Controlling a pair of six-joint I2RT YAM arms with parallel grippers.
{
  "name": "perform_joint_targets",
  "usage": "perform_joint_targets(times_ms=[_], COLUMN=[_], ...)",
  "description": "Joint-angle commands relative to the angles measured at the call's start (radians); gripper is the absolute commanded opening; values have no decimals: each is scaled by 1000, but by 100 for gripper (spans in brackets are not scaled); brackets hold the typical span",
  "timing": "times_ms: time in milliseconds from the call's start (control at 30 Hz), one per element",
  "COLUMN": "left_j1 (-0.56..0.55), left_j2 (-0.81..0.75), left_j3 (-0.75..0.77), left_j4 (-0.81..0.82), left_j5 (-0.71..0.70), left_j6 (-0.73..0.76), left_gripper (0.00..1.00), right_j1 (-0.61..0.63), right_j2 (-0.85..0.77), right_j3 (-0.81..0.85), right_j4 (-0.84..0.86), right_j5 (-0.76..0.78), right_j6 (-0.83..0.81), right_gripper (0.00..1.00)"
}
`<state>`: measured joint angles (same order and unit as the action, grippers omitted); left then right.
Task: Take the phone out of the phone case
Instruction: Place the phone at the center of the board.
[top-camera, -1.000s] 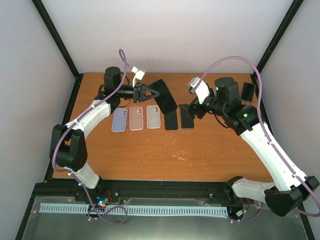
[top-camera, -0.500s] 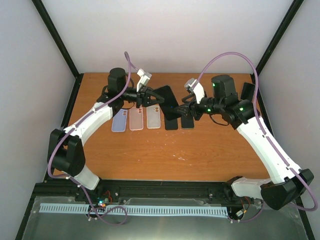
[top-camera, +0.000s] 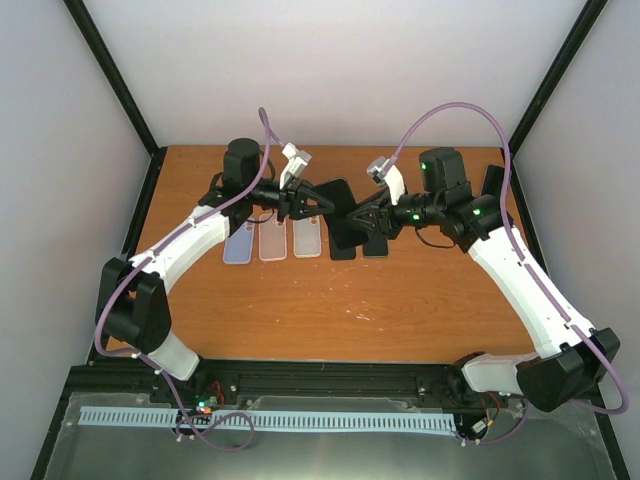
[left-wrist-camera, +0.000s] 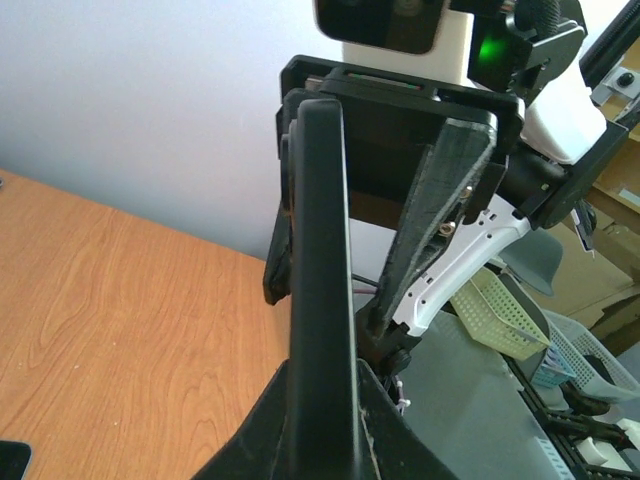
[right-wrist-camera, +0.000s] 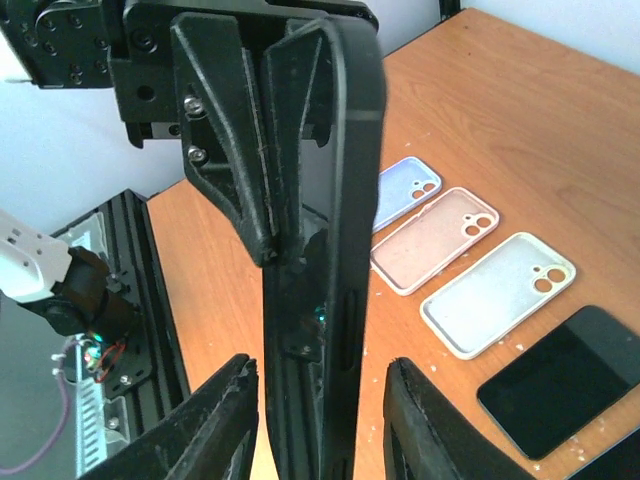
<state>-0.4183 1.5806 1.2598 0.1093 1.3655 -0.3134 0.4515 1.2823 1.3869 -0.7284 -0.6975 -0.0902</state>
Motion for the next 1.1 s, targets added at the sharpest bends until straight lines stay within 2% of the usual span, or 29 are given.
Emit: perform_joint_targets(times_ms=[0,167,667,800,867,933,1033,1067], left_j1=[-27,-28,-30,-30,-30,-29,-30,-29], left_j2=[-37,-35,-30,-28,-26,-23,-20,-18], left_j3=[64,66,67,68,71,72,73,76], left_j4=[4,21,40,40,40,40,39,38], left_j5=[37,41,17,4,-5,-10,-19,-23], left_j6=[51,32,1,-3,-8,-10,-15,-15], left_gripper=[1,1,1,4,10,20,36,45], right_j1=[-15,-17,-43,-49,-54,-62,-71,-75], right_j2=[14,14,9,9,6,0,-8,-12], right_j3=[14,4,-12,-12,-16,-20,-25,-26], right_j4=[18,26,44,46,48,52,53,53], right_j5=[-50,-60,-94,-97,-98,-99,-100,-100], right_j6=[31,39,64,70,73,76,77,77], right_gripper=[35,32,4,3,3,3,3,3])
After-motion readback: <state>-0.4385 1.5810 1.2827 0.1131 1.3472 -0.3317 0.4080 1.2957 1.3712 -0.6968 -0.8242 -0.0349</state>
